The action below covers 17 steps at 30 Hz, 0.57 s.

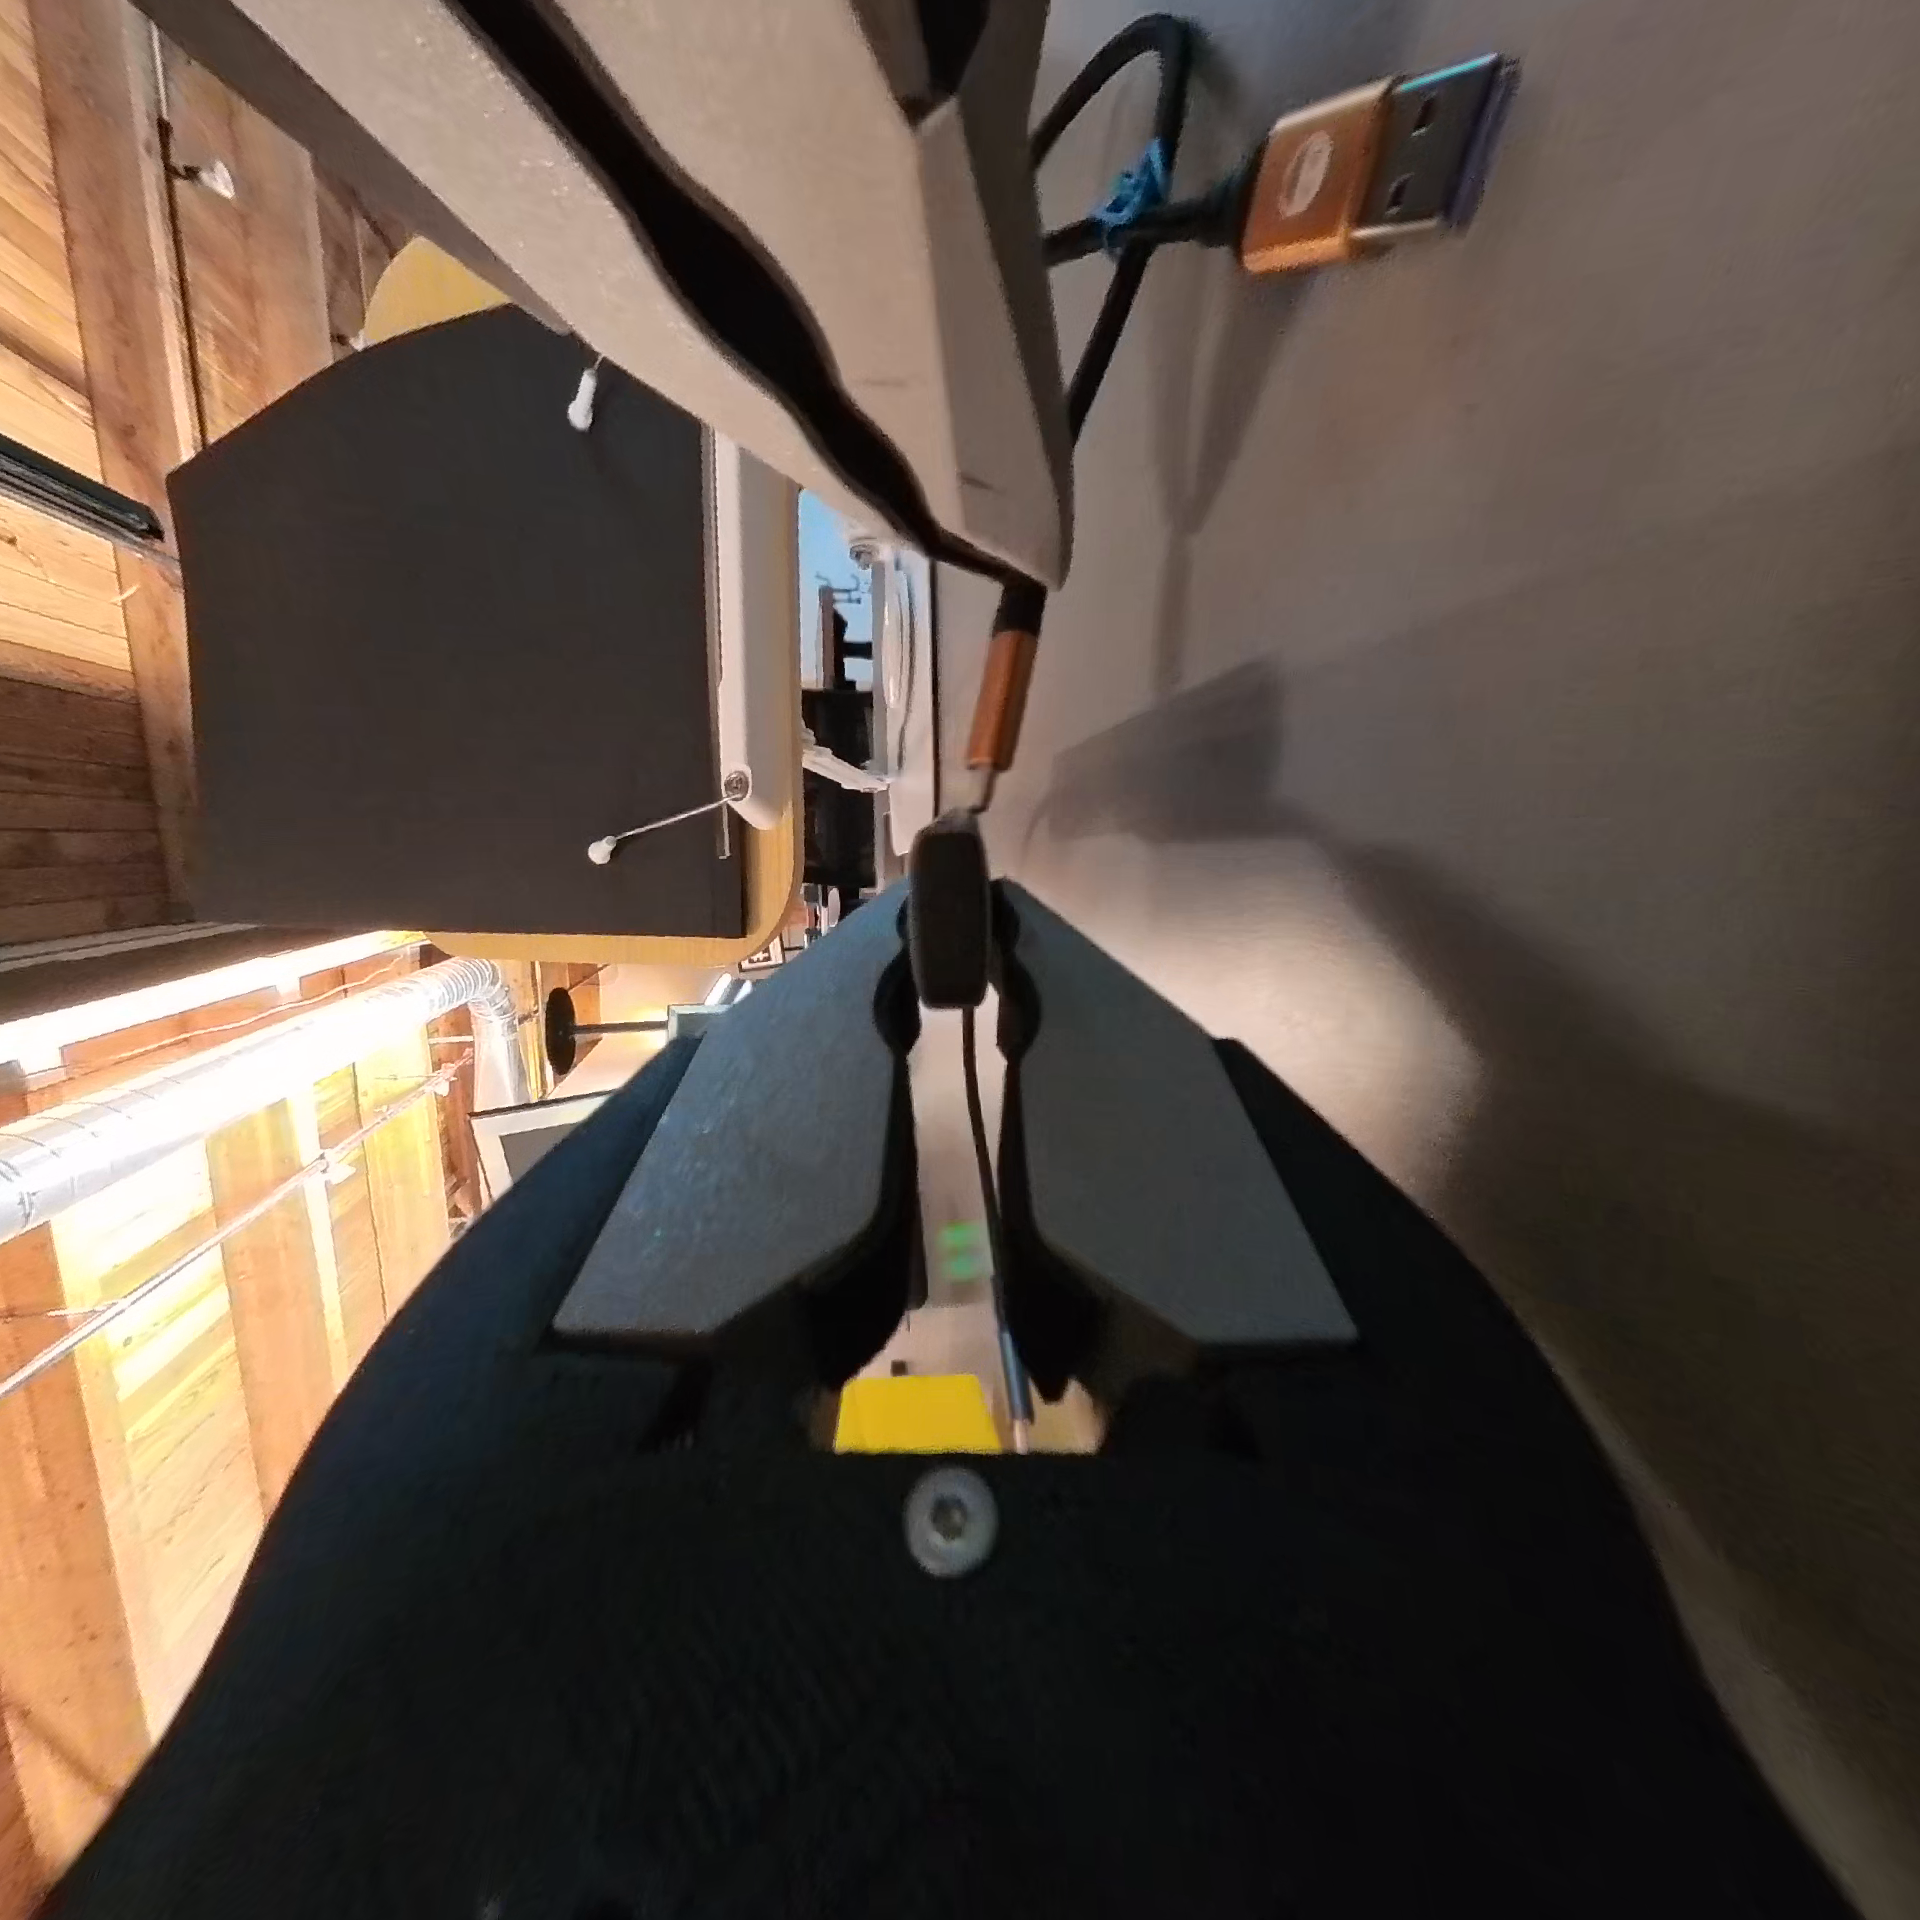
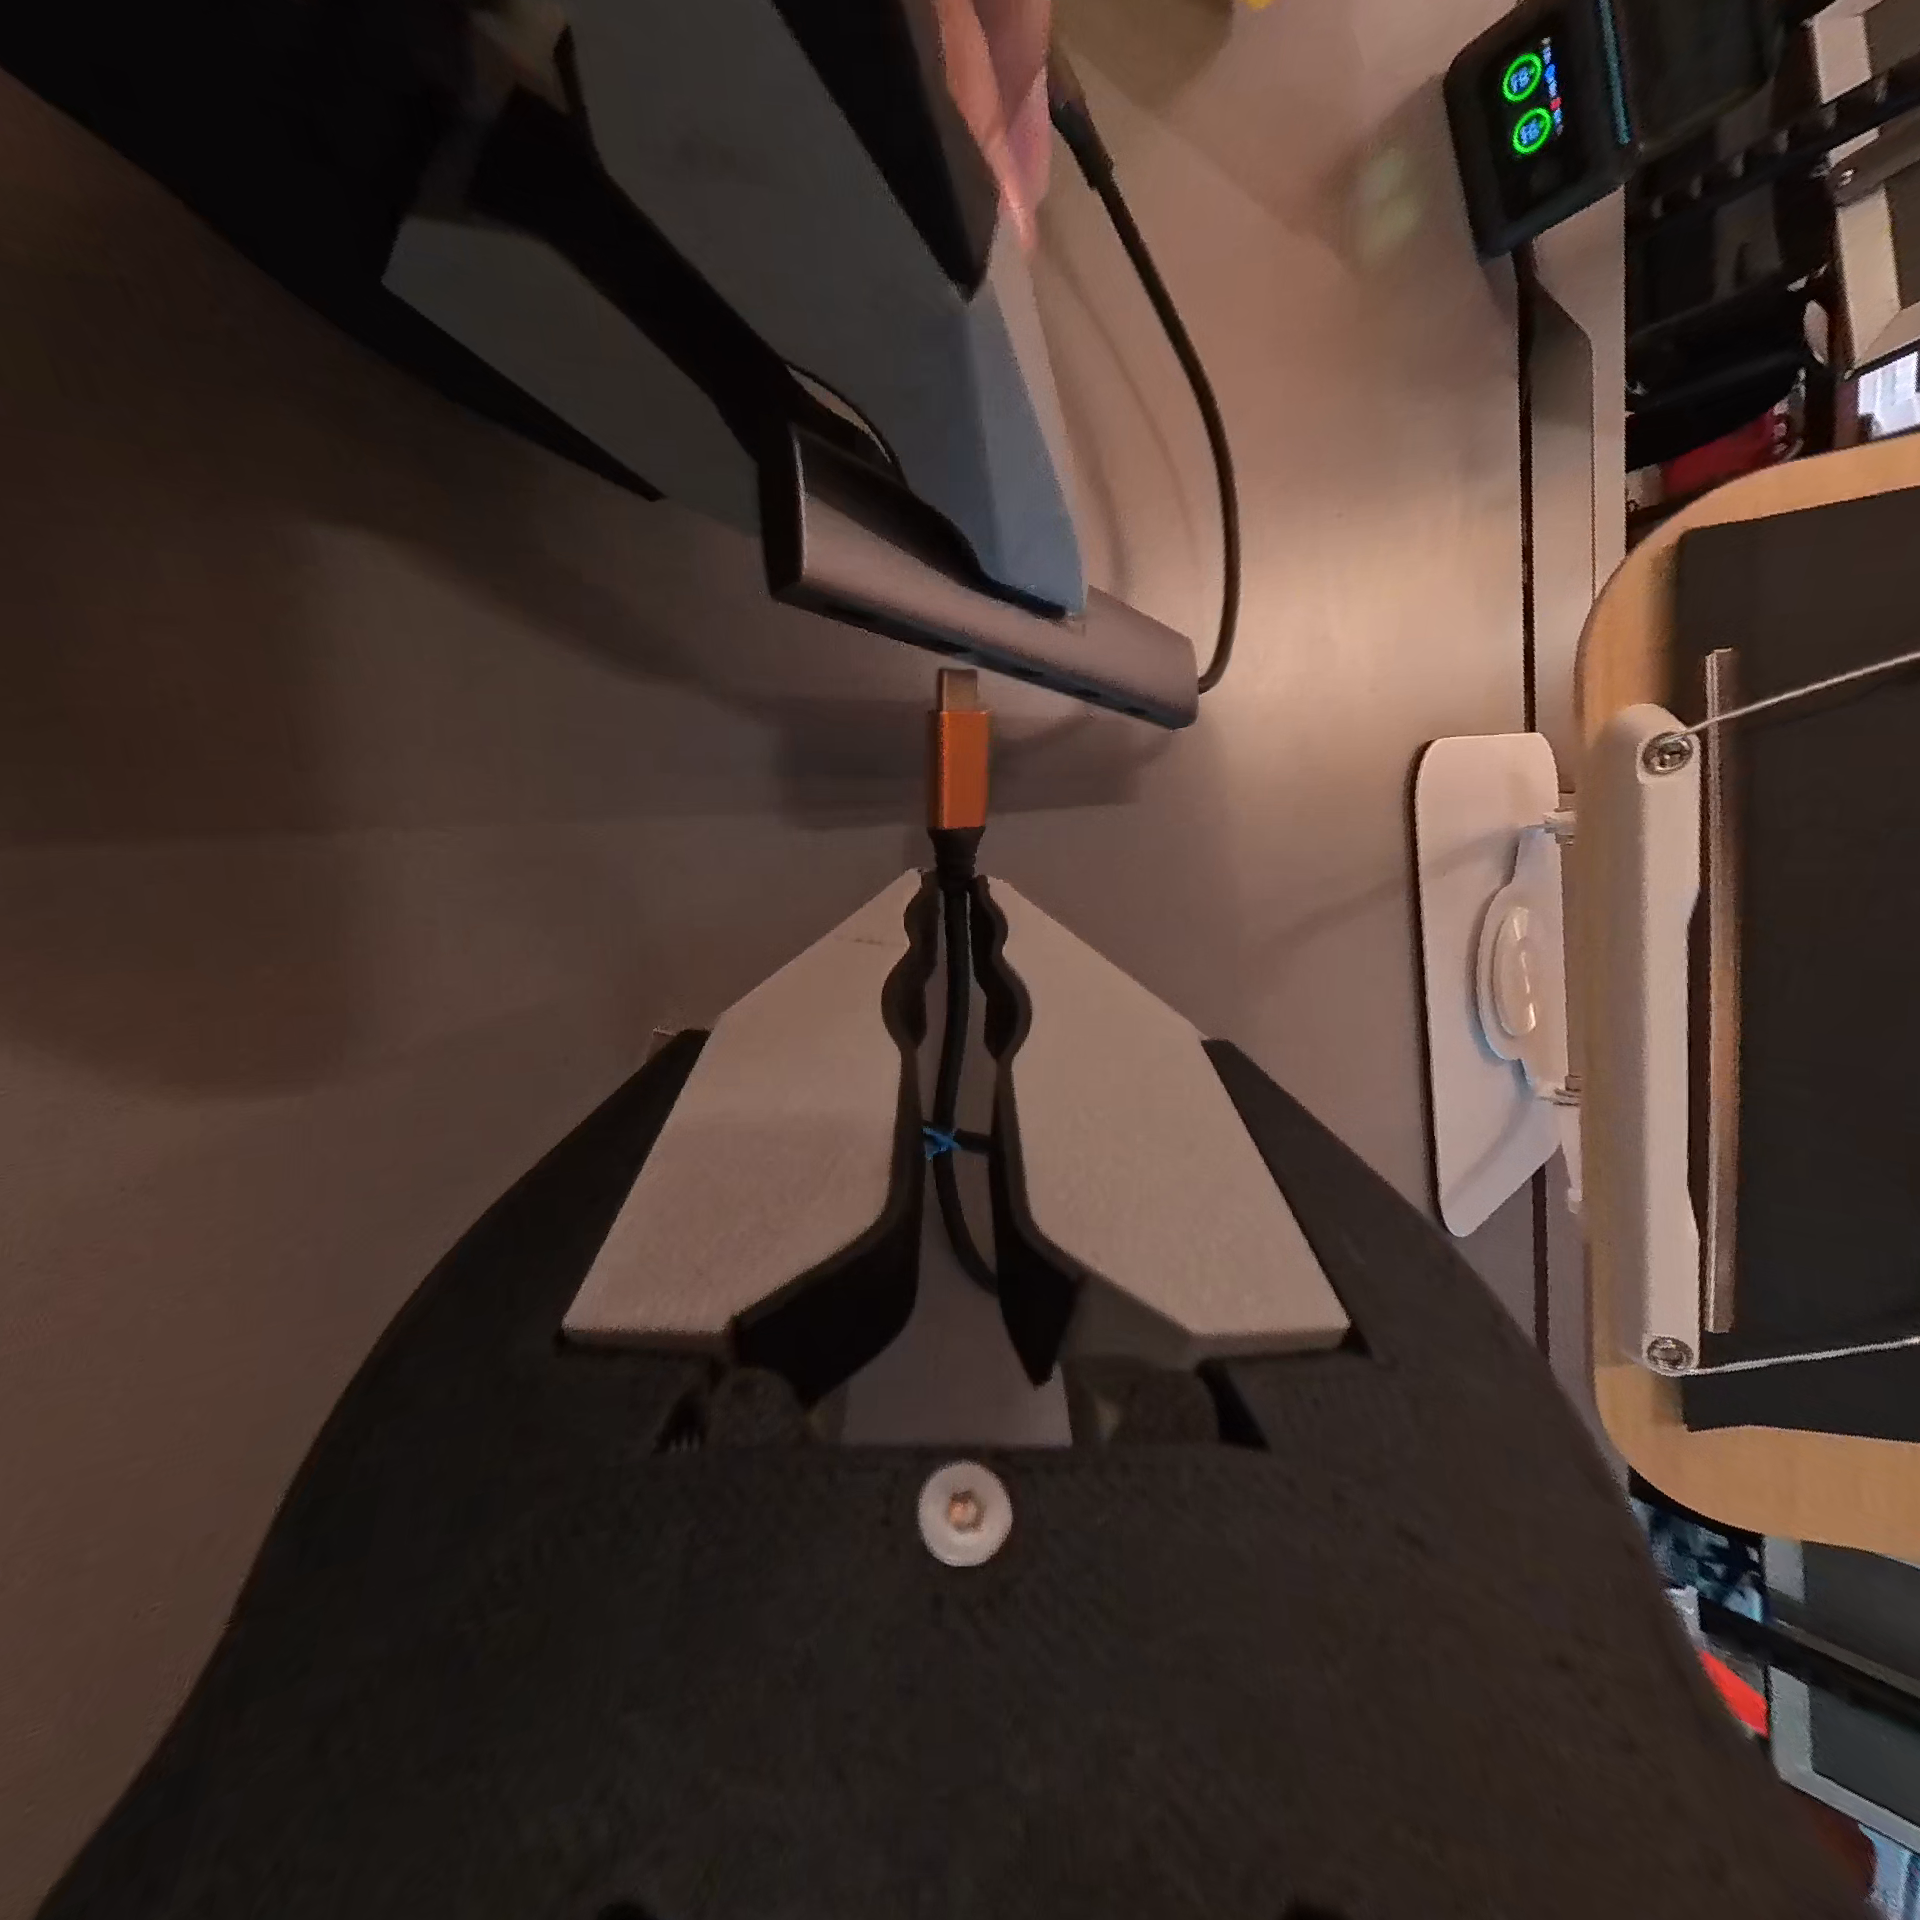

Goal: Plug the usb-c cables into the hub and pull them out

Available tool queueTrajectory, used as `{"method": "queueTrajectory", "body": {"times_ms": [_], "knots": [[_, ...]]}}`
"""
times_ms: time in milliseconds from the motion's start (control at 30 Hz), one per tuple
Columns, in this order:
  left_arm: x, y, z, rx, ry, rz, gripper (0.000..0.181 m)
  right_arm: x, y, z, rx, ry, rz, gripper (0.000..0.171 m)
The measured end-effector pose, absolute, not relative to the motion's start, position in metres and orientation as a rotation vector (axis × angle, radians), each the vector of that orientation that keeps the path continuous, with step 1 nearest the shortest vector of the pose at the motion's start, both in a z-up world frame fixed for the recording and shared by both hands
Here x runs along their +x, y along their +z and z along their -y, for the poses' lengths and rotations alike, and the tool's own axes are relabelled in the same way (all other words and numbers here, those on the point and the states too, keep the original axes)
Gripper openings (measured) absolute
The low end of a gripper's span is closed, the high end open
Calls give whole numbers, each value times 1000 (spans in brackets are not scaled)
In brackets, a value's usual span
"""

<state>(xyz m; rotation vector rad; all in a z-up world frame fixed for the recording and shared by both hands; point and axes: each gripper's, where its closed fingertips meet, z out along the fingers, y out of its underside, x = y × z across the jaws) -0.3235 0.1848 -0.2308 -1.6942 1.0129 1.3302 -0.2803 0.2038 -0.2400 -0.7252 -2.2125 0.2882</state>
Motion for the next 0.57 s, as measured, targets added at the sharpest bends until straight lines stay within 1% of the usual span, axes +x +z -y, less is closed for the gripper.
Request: {"method": "queueTrajectory", "body": {"times_ms": [33, 567], "knots": [[-324, -230, -185, -1693, 1337, -1008, 8, -280, -240, -203, -722, 283, 2210, 3], [-320, -232, -186, -1676, 1360, -1043, 7, -284, -240, -212, -803, 275, 2193, 3]]}}
